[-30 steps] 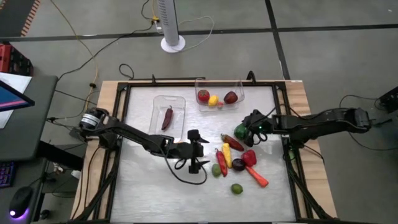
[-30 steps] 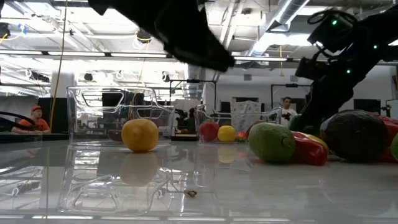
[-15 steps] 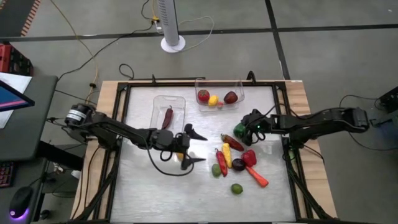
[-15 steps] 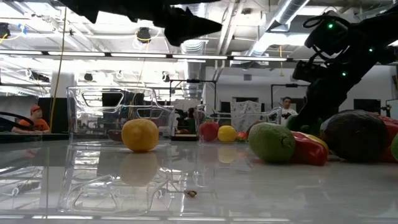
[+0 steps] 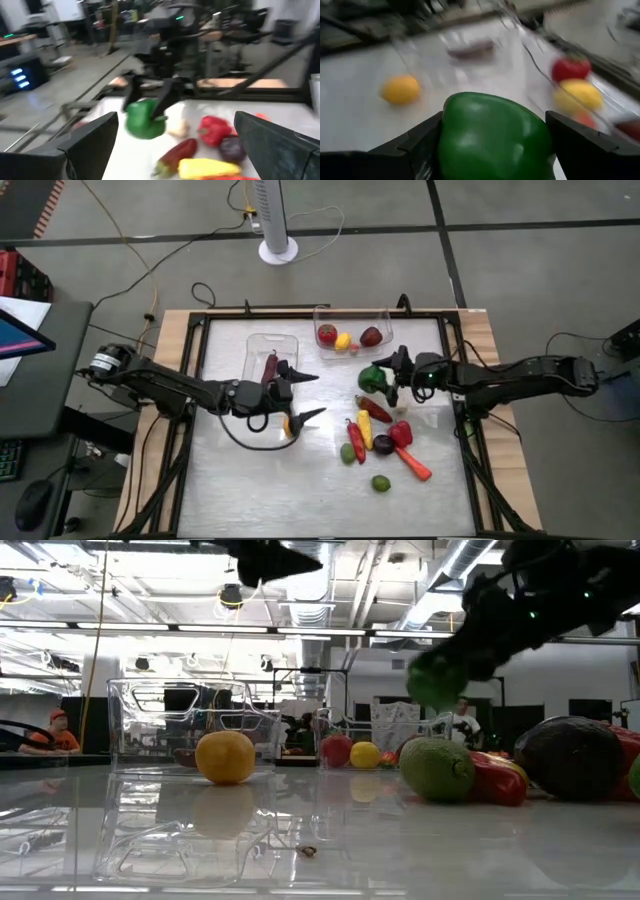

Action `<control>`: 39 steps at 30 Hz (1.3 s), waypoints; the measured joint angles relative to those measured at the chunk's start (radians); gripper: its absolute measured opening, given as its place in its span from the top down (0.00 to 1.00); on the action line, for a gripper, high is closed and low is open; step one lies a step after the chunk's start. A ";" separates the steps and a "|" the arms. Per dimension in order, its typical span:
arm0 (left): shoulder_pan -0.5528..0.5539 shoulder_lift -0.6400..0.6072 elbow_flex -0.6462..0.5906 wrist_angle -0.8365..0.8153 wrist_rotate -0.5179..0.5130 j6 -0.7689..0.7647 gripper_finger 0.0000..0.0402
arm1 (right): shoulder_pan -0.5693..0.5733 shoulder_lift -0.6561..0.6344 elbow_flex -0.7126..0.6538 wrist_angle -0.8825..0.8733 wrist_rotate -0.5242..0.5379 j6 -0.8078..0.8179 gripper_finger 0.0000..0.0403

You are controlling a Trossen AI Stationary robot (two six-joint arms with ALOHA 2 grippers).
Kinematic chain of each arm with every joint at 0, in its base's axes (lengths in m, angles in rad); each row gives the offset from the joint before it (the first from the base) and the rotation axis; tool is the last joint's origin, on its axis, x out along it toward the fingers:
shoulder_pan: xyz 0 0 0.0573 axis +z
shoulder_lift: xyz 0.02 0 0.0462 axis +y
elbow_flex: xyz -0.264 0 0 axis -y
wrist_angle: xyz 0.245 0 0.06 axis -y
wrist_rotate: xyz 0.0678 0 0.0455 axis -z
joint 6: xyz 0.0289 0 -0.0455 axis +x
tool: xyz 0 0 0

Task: Sort produce into baskets
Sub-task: Put the green bell pepper into the left transparent bin

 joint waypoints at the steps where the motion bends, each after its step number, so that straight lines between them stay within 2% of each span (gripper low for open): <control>1: -0.001 -0.005 0.000 0.003 0.028 0.008 0.04 | 0.001 0.014 0.000 0.041 -0.015 0.001 0.14; 3: -0.001 -0.006 0.000 0.004 0.073 0.010 0.04 | 0.004 0.048 0.001 0.112 -0.040 0.012 0.14; 8: 0.014 -0.006 -0.026 -0.008 0.083 0.001 0.04 | 0.030 0.165 0.081 0.148 -0.043 0.006 0.14; 16: 0.051 -0.006 -0.207 0.164 0.074 -0.100 0.04 | 0.072 0.390 0.312 0.151 -0.053 -0.097 0.14; 24: 0.053 -0.231 -0.263 0.124 -0.019 -0.056 0.04 | 0.071 0.606 0.525 0.166 -0.137 -0.145 0.14; 30: 0.082 -0.404 -0.262 0.112 -0.102 0.019 0.04 | 0.060 0.759 0.697 0.169 -0.142 -0.204 0.14; 35: 0.128 -0.478 -0.262 0.113 -0.101 0.026 0.04 | 0.040 0.872 0.832 0.149 -0.195 -0.213 0.13; 39: 0.134 -0.499 -0.261 0.037 -0.083 0.021 0.04 | 0.029 0.953 0.933 0.123 -0.221 -0.209 0.13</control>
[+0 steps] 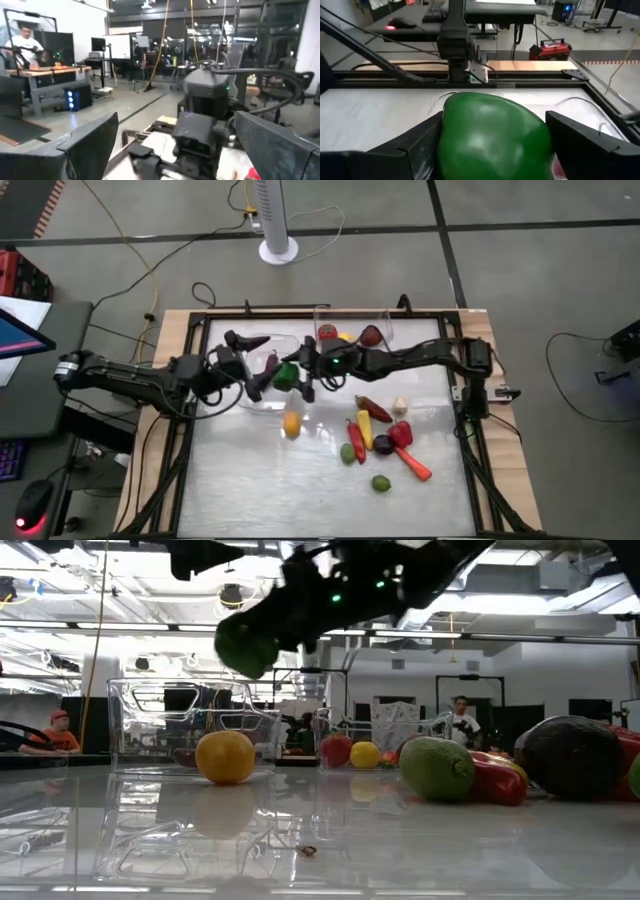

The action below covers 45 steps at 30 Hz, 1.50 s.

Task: Sort produce into baskets
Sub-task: Put the green bell pepper into the left transparent bin, then put the top red chili pepper into the left transparent bin

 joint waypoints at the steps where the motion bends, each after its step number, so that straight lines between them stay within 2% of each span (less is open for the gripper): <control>1: 0.000 -0.003 0.001 -0.027 -0.002 -0.005 0.04 | -0.003 0.020 0.024 -0.006 0.000 -0.008 0.13; 8: 0.000 -0.007 0.000 -0.095 -0.008 -0.012 0.04 | -0.009 0.137 0.146 -0.059 0.001 -0.026 0.11; 14: 0.000 -0.007 0.000 -0.107 -0.007 -0.014 0.04 | -0.012 0.160 0.192 -0.128 0.001 -0.031 0.06; 20: 0.000 -0.007 0.000 -0.145 -0.006 -0.034 0.04 | -0.011 0.097 0.193 -0.211 0.001 -0.058 0.03; 24: 0.000 -0.007 0.000 -0.196 0.000 -0.066 0.04 | -0.011 0.006 0.184 -0.408 0.007 -0.074 0.03; 27: 0.000 -0.007 0.000 -0.227 0.000 -0.084 0.04 | 0.000 -0.078 0.115 -0.473 0.012 -0.078 0.05; 31: 0.000 -0.007 0.000 -0.241 0.000 -0.113 0.04 | 0.031 -0.198 -0.046 -0.451 0.040 -0.076 0.07; 38: 0.000 0.003 0.000 -0.253 0.000 -0.163 0.04 | 0.072 -0.388 -0.360 -0.281 0.070 0.042 0.08; 41: 0.000 0.020 0.000 -0.233 -0.003 -0.173 0.04 | 0.099 -0.431 -0.416 -0.347 0.151 0.095 0.08; 45: 0.000 0.035 0.001 -0.181 -0.003 -0.173 0.04 | 0.139 -0.454 -0.426 -0.514 0.261 0.140 0.08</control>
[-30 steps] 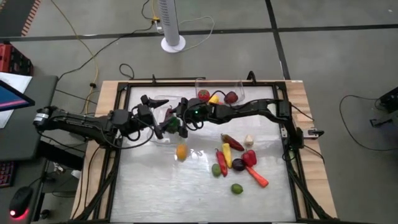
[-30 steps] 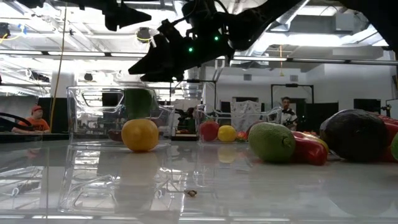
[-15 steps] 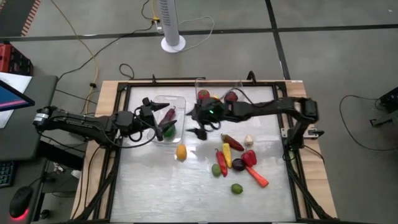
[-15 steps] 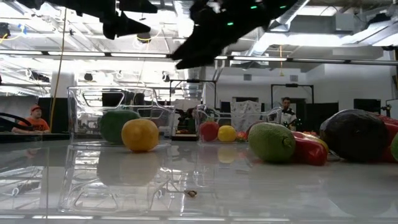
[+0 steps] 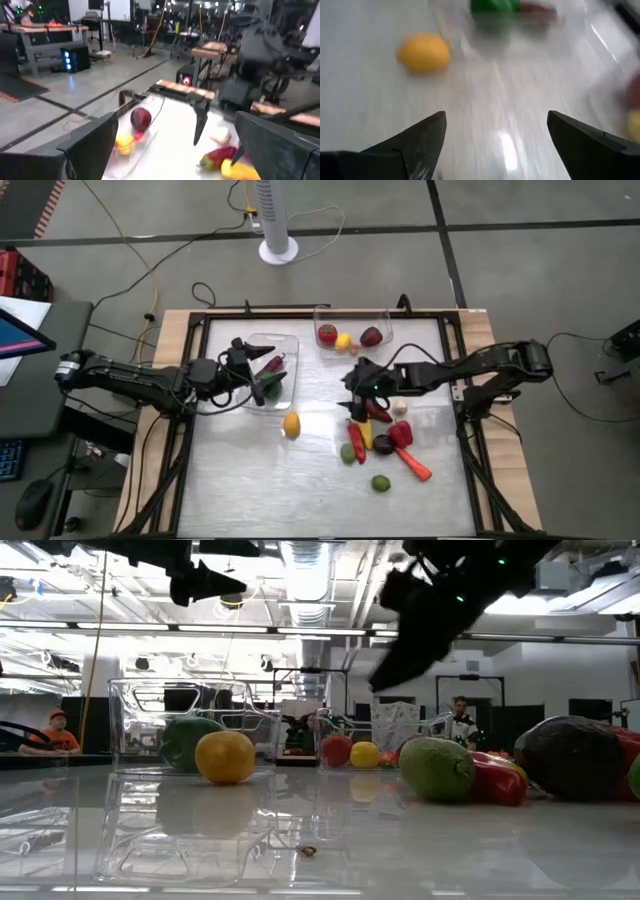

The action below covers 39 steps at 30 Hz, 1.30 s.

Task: Sort produce into baskets
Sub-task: Put the top red chili pepper into the left transparent bin

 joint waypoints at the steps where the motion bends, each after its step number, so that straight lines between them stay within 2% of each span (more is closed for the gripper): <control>1: 0.000 0.003 0.000 0.001 0.002 0.003 0.04 | 0.008 -0.001 0.000 -0.049 0.011 0.014 0.08; 5: 0.000 0.016 0.000 0.028 0.011 0.011 0.04 | 0.017 0.005 -0.001 -0.232 0.026 0.098 0.08; 7: 0.000 0.017 -0.001 0.027 0.011 0.018 0.04 | 0.016 0.013 -0.006 -0.269 0.075 0.124 0.09; 17: 0.000 0.017 -0.001 0.036 0.029 0.030 0.04 | -0.015 0.013 -0.221 -0.003 0.085 0.221 0.18; 23: 0.000 0.017 -0.001 0.042 0.028 0.042 0.04 | -0.007 0.021 -0.235 0.018 0.081 0.228 0.24; 32: 0.000 0.017 -0.001 0.041 0.028 0.044 0.04 | -0.034 0.021 -0.236 -0.035 0.082 0.251 0.39; 39: 0.000 0.016 -0.001 0.042 0.027 0.060 0.04 | -0.040 0.021 -0.236 0.052 0.089 0.205 0.61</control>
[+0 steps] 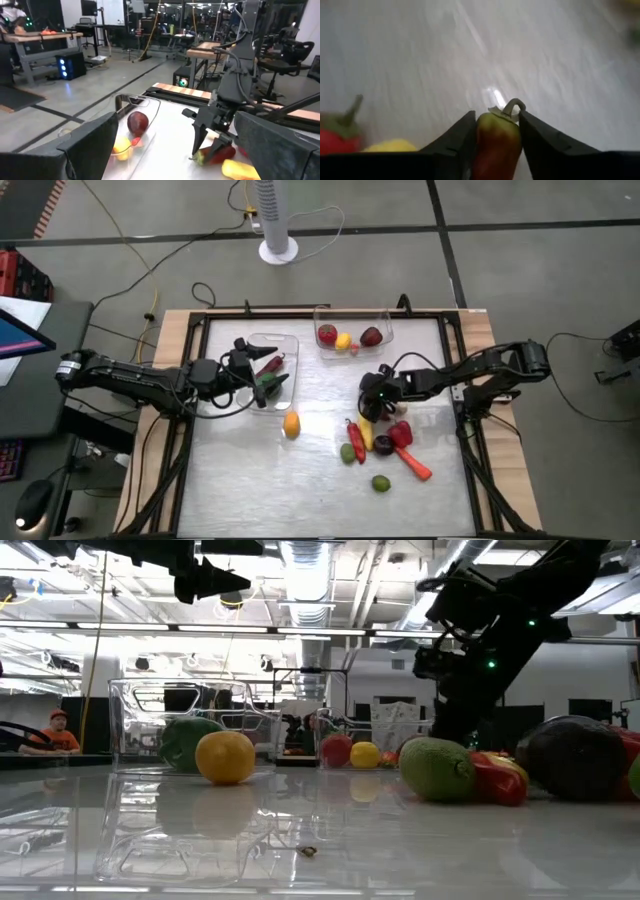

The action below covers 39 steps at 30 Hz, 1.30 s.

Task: Sort produce into baskets
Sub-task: Put the top red chili pepper into the left transparent bin

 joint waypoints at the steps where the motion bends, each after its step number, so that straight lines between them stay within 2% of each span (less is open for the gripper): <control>1: 0.000 0.000 0.000 0.002 -0.006 0.010 0.04 | -0.005 0.000 0.000 0.028 0.000 -0.011 0.64; 4: 0.000 0.000 0.000 0.023 -0.035 0.043 0.04 | -0.020 0.000 0.005 0.092 -0.003 -0.038 0.69; 7: 0.000 0.000 0.000 0.037 -0.011 0.047 0.04 | -0.030 0.000 0.039 0.095 -0.004 -0.062 0.69; 11: 0.000 0.000 -0.001 0.073 0.168 0.043 0.04 | -0.028 0.001 0.096 0.160 -0.004 -0.141 0.67; 14: 0.000 0.000 -0.001 0.110 0.312 0.046 0.04 | -0.014 0.000 0.124 0.324 -0.007 -0.237 0.67; 16: -0.001 0.000 -0.001 0.122 0.348 0.054 0.04 | -0.009 0.001 0.131 0.445 -0.008 -0.310 0.67; 21: 0.000 0.000 -0.001 0.135 0.306 0.072 0.04 | -0.021 0.000 0.163 0.685 -0.033 -0.405 0.67; 27: 0.000 0.000 -0.001 0.201 0.281 0.072 0.04 | -0.051 0.041 0.220 0.815 -0.110 -0.365 0.67; 32: 0.000 0.000 -0.001 0.214 0.219 0.081 0.04 | -0.050 0.201 0.345 0.804 -0.112 -0.361 0.67; 39: -0.003 0.000 -0.001 0.212 0.231 0.083 0.04 | -0.072 0.414 0.581 0.810 -0.115 -0.397 0.64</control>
